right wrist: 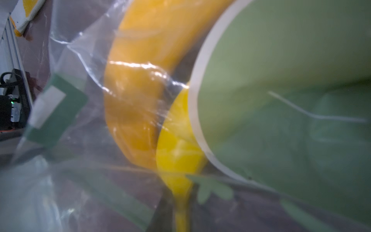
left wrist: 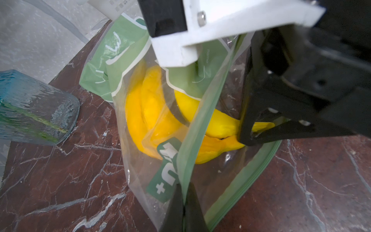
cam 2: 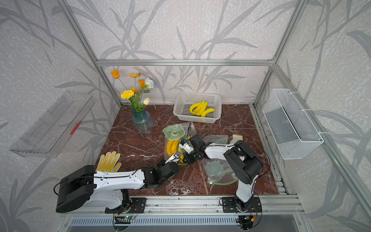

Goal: Open the zip-top bag and take out the banana
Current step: Pick up the banana from the zipper food storage bag.

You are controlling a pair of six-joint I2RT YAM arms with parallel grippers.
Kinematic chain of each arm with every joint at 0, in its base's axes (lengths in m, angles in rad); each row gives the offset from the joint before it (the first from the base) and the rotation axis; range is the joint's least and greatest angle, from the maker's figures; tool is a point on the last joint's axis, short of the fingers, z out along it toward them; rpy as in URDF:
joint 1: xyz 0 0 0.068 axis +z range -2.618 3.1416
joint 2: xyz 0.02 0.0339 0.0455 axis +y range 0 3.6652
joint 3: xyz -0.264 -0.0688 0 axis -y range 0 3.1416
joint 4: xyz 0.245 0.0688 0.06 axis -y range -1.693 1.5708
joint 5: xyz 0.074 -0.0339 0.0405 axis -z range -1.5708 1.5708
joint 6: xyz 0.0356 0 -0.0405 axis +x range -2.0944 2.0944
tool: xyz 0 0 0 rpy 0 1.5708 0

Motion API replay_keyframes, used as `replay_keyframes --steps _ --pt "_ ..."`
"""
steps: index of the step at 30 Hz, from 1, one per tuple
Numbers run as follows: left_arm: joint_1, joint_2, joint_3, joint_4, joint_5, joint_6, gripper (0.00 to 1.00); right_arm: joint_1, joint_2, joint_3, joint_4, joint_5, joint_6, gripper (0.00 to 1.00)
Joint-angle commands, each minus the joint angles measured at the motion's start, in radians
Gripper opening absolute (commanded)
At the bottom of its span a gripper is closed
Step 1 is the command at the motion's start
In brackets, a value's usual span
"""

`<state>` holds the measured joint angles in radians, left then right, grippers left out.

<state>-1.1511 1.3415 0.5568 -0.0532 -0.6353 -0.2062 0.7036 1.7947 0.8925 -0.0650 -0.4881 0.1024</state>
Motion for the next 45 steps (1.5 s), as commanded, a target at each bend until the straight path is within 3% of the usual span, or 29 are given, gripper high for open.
replay_keyframes --steps 1,30,41,45 --pt "0.003 0.008 0.028 -0.027 -0.017 -0.019 0.0 -0.004 0.006 -0.013 -0.027 0.018 -0.011 0.24" --pt "0.004 -0.018 0.009 -0.044 -0.017 -0.031 0.0 -0.01 -0.112 -0.07 -0.077 0.1 -0.048 0.21" --pt "0.002 -0.016 0.01 -0.043 -0.019 -0.033 0.0 -0.012 -0.093 -0.057 -0.097 0.126 -0.043 0.1" --pt "0.003 -0.006 0.017 -0.049 -0.025 -0.036 0.0 -0.012 -0.093 -0.053 -0.108 0.123 -0.032 0.0"
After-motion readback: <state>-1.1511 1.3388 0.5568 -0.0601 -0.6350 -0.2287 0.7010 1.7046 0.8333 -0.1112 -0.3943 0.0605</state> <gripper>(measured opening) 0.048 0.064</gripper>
